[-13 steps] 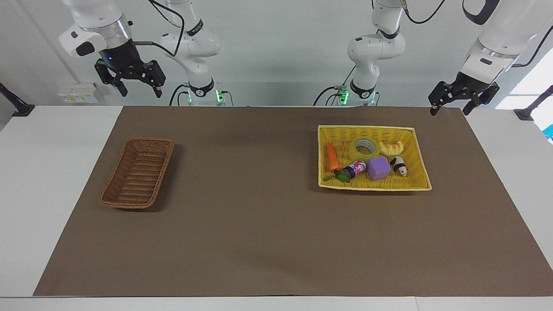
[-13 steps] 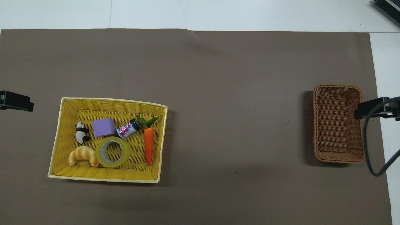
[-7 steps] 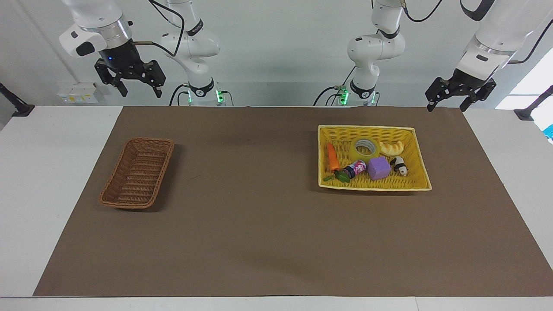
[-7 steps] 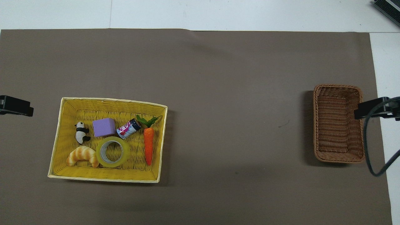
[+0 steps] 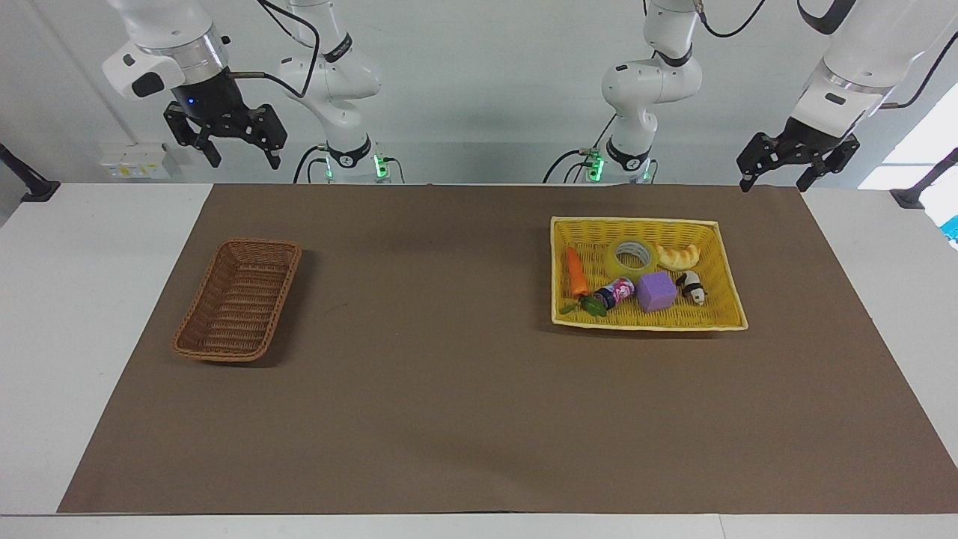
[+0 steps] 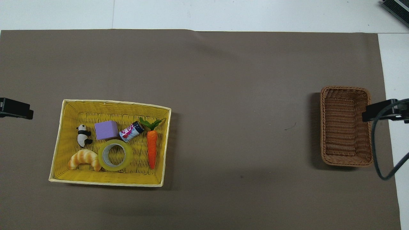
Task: Move tape to another basket
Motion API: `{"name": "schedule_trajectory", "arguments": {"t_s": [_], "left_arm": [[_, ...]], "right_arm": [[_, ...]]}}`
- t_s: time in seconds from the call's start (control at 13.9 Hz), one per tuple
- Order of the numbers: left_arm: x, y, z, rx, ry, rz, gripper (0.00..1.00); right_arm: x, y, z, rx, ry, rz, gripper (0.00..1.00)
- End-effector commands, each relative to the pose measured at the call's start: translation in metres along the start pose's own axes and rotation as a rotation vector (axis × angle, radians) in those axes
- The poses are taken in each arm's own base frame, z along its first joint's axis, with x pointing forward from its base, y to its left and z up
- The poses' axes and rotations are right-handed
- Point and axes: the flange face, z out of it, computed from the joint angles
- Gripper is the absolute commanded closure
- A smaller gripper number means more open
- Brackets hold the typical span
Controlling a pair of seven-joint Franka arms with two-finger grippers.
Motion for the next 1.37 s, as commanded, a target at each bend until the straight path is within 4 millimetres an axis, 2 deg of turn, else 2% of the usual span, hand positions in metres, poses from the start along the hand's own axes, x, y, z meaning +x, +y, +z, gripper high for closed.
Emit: {"name": "schedule_trajectory", "arguments": {"t_s": [0.0,1.3], "left_arm": [[-0.008,0.004,-0.001,0.009,-0.016,0.005,0.00],[-0.028,0.011,0.019,-0.013,-0.055,-0.038,0.00]], "right_arm": [[-0.003,0.002,-0.004,0.019,0.002,0.015,0.00],[-0.003,0.002,-0.004,0.019,0.002,0.014,0.00]]}}
